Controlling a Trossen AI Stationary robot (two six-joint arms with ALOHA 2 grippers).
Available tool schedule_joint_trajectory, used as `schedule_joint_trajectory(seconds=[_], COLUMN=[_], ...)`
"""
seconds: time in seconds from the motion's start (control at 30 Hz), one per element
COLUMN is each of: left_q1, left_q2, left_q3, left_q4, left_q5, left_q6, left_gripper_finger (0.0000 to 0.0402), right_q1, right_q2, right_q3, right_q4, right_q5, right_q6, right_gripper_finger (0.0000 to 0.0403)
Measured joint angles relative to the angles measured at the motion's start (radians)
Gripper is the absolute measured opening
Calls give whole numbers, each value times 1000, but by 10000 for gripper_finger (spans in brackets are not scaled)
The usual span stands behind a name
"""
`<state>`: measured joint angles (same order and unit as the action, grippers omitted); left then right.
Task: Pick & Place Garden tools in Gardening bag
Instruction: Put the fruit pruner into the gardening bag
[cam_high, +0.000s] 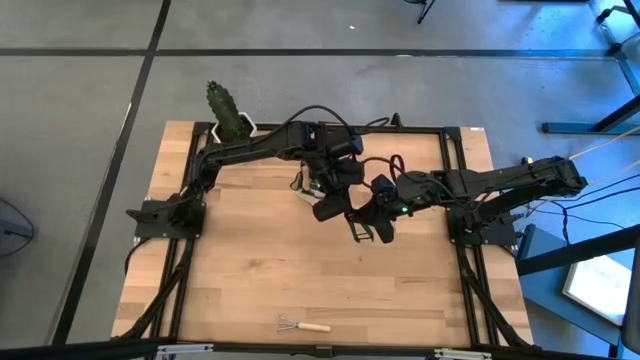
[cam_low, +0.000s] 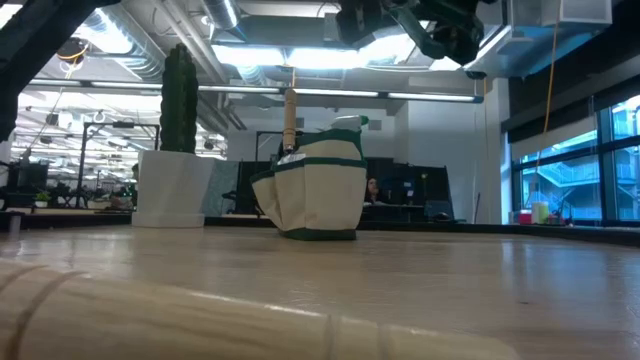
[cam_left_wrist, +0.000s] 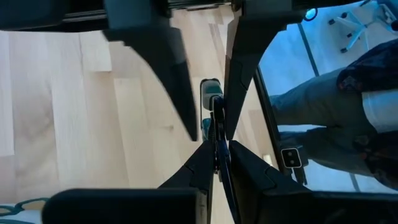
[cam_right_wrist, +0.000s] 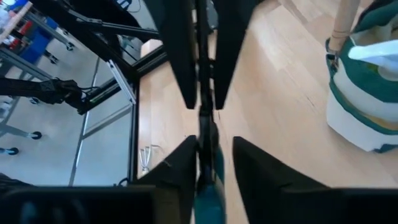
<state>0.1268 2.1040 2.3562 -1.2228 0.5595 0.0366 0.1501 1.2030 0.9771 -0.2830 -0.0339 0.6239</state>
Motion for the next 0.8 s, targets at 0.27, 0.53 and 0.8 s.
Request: schedule_joint_trajectory(seconds=[0.27, 0.53, 0.8], left_q1=[1, 8, 21], left_q2=[0, 0, 0], left_q3=[0, 0, 0], left_q4=[0, 2, 2], left_q5=[-9, -30, -17], left_q6=[-11, -49, -55], left_gripper_finger=[25, 51, 55], right_q1=[0, 1, 0], right_q2=[0, 0, 0], right_q3=[0, 0, 0], right_q4=[13, 11, 13], right_q5=[-7, 57, 59], right_q6=[44, 112, 129], right_gripper_finger=[26, 26, 26])
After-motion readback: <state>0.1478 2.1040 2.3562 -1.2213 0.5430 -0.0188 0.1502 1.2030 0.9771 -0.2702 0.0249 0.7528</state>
